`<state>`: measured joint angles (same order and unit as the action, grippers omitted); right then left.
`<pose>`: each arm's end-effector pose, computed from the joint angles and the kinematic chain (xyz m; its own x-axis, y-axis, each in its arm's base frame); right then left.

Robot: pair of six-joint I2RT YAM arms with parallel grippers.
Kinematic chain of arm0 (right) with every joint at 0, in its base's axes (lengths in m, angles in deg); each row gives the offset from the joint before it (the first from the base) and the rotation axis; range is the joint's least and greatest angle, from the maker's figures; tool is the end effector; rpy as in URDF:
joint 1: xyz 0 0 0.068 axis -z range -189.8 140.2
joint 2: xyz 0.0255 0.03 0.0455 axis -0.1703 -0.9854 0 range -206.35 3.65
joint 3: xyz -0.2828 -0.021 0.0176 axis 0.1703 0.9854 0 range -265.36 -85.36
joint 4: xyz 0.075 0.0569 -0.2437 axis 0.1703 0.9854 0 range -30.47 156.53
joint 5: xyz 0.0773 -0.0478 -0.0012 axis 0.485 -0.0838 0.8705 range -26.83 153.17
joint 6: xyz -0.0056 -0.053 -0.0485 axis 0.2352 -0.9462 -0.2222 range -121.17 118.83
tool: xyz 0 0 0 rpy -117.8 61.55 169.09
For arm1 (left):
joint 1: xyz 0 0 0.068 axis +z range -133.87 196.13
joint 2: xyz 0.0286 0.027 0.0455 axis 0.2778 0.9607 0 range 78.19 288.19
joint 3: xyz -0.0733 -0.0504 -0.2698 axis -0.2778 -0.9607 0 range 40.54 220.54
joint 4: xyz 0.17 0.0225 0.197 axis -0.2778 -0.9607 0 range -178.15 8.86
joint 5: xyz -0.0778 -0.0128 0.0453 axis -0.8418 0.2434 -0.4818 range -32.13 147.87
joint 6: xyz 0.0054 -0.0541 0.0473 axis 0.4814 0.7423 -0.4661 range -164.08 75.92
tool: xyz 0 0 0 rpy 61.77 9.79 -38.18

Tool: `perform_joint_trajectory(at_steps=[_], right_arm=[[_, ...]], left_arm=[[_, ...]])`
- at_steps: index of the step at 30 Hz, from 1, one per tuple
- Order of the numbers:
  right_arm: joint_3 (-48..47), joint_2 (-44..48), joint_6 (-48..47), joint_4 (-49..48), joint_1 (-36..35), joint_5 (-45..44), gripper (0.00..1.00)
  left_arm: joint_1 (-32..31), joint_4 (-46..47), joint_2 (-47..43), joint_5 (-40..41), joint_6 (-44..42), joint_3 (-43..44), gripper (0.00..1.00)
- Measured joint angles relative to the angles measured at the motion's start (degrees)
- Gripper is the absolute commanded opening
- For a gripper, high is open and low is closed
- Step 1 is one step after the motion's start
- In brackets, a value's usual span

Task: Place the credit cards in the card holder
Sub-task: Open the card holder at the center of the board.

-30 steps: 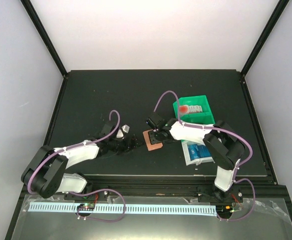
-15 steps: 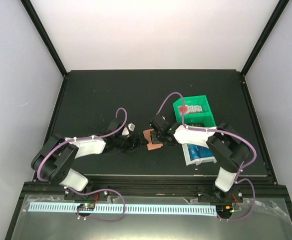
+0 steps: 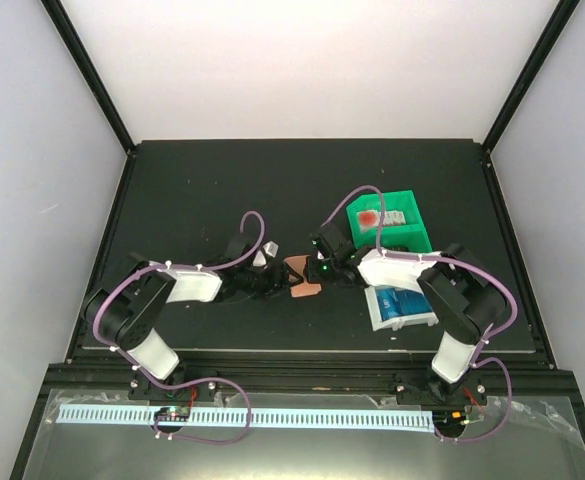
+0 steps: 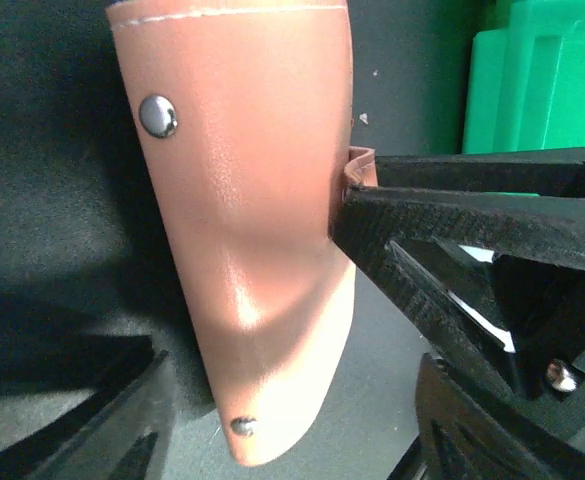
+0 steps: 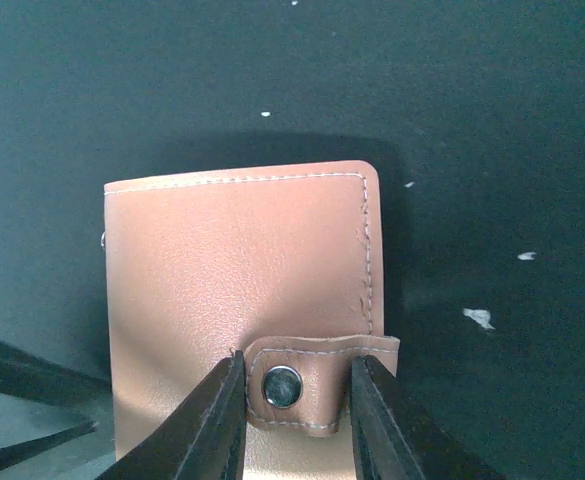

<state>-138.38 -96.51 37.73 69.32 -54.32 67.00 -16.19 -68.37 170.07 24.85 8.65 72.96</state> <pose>0.2482 0.2496 0.1343 -0.9207 -0.0266 -0.3895 -0.1895 0.9028 0.3861 0.2279 -0.1825 0.1186 -0.9805 -0.1693 -0.1001 -0.0264 0.6176 -0.7860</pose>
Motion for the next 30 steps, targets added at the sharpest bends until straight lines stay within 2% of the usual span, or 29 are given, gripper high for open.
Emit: perform_joint_trajectory(at_steps=[8,12,15,21,25,30], right_arm=[[0.52,0.02,-1.01,-1.90,1.09,6.84,0.34],[0.31,0.00,-2.14,-1.25,1.09,6.93,0.40],[-0.76,-0.04,-3.08,0.66,0.52,5.25,0.46],[-4.87,-1.20,-5.07,5.84,-1.75,0.02,0.57],[-7.34,-2.34,-5.84,8.85,-3.13,-3.32,0.56],[-8.39,-2.47,-5.53,12.63,-3.61,-8.55,0.46]], left_arm=[[-0.50,2.14,2.64,2.54,0.98,0.26,0.20],[-0.55,2.16,2.64,3.48,0.44,-0.02,0.06],[-0.66,2.29,2.62,3.54,-0.02,0.00,0.02],[-0.83,1.51,1.09,4.15,-0.98,-0.04,0.02],[-0.83,0.37,-0.17,4.74,-1.60,-0.07,0.01],[-0.87,-0.17,-0.42,5.03,-1.70,-0.09,0.02]])
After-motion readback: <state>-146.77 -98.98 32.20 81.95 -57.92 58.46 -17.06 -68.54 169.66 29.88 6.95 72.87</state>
